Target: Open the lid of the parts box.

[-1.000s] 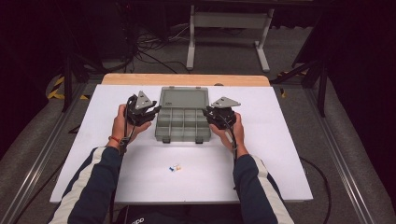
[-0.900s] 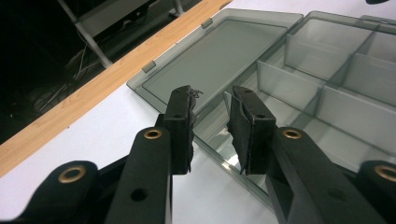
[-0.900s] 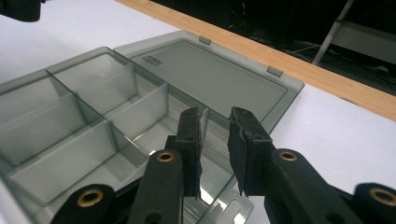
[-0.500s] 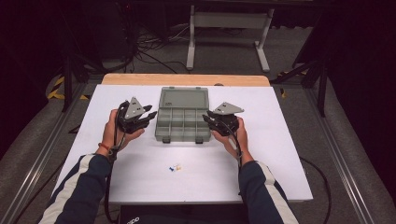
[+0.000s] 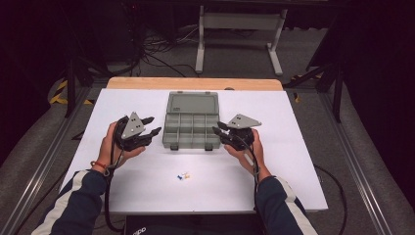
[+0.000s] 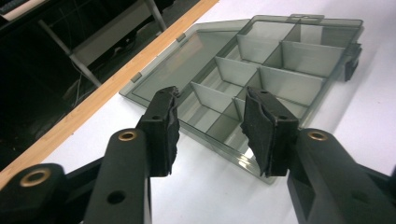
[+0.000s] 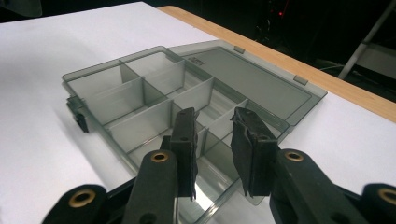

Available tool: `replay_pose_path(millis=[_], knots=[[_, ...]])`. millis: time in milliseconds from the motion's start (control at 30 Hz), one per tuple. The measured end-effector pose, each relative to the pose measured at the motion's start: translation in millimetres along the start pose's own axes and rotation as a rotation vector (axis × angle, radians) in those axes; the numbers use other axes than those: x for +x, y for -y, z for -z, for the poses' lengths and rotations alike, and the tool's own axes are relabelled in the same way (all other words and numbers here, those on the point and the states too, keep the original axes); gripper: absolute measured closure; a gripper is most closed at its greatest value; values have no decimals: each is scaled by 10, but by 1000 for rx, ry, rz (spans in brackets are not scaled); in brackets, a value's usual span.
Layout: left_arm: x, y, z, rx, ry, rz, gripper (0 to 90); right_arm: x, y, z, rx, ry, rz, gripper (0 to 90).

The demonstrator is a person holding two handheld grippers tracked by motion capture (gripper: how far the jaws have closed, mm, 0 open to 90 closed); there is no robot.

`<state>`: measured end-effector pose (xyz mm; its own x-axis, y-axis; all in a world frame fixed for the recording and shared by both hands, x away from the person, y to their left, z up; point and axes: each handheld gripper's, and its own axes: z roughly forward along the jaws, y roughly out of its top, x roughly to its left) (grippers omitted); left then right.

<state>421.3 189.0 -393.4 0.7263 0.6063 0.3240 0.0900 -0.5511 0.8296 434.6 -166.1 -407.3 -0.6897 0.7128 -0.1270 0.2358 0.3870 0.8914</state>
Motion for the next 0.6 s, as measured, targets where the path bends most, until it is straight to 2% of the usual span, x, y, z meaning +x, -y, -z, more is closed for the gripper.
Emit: replay_pose_path(millis=[33, 133, 233, 333, 600], knots=[[-6, 9, 17, -6, 7, 3, 537, 14, 1, 13, -1, -4, 3, 704], [-36, 37, 65, -9, -5, -6, 490, 48, 9, 55, -4, -20, 9, 695], [-48, 67, 102, -13, -3, 5, 452, 65, 11, 73, -5, -24, 11, 688], [-67, 101, 151, -14, -9, -9, 425, 95, 7, 110, -9, -38, 15, 675], [-120, 187, 303, -32, -2, 2, 330, 167, 42, 166, -7, -60, 29, 644]])
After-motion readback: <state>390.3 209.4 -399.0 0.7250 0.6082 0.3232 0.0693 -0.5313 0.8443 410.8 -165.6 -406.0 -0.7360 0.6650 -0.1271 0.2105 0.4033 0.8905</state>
